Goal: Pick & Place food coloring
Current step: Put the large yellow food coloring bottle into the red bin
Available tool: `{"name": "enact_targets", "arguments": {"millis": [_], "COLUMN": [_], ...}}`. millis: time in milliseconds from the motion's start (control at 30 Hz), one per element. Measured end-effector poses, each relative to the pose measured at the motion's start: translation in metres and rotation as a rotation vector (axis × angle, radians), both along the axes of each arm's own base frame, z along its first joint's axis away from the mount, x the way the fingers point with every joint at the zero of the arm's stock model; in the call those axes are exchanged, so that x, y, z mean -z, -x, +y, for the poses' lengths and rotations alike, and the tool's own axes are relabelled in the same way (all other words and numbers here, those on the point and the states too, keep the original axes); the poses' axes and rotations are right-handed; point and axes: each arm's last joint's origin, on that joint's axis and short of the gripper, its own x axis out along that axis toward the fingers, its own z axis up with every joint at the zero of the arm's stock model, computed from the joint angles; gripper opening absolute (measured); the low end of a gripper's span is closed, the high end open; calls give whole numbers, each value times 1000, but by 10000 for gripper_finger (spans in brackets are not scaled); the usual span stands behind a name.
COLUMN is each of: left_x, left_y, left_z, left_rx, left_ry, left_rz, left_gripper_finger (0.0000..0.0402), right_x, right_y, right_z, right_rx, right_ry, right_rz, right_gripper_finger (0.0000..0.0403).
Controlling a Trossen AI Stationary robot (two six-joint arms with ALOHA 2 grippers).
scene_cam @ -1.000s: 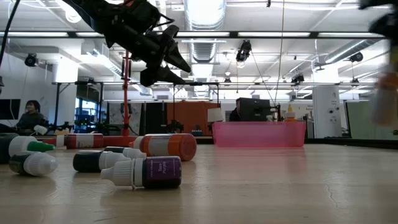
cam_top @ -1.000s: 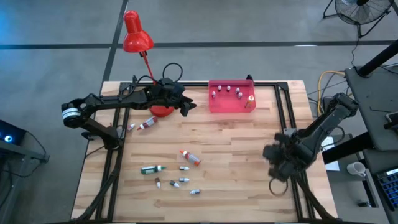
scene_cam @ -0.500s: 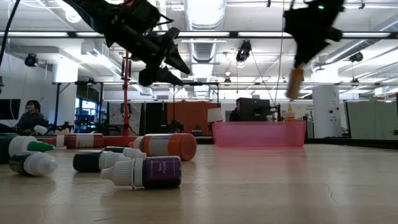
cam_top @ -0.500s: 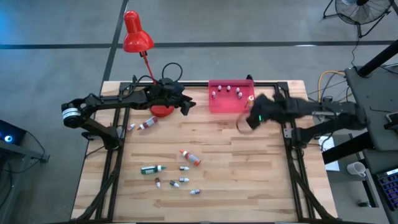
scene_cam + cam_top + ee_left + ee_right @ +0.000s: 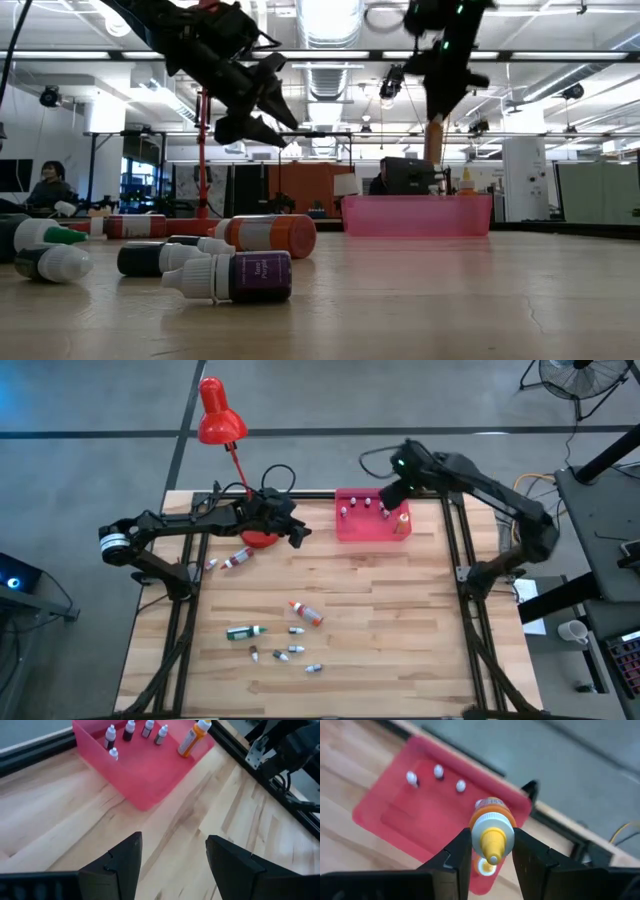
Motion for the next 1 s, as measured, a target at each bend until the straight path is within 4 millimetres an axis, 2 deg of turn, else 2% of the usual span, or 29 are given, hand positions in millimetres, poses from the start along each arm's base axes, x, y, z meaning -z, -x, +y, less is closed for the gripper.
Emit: {"name": "enact_targets", "arguments": {"millis": [133,267,400,600,867,1000], "left_x": [3,10,14,13,13,13], "left_y": [2,5,7,7,7,7], "left_z": [-2,-7,-11,-12,-12,-12], "left_rx": [0,3,9,13,12,2], "left_ry": [36,81,108,92,92,104], "left_rz": [35,113,162,158,156,152], "left_gripper_finger": [193,193,193,193,193,193], "right_x": [29,53,65,81,116,121], "right_y": [1,10,13,8,-1,-1], "right_z": [-37,-59,-70,-83,-98,-102], "right_rx": [-16,0,-6,-13,-53,-86], "right_ry": [-143,-221,-239,-240,-299,-298], "right_rz": [55,108,116,92,163,179], "right_gripper_finger": [107,107,107,107,107,107]}}
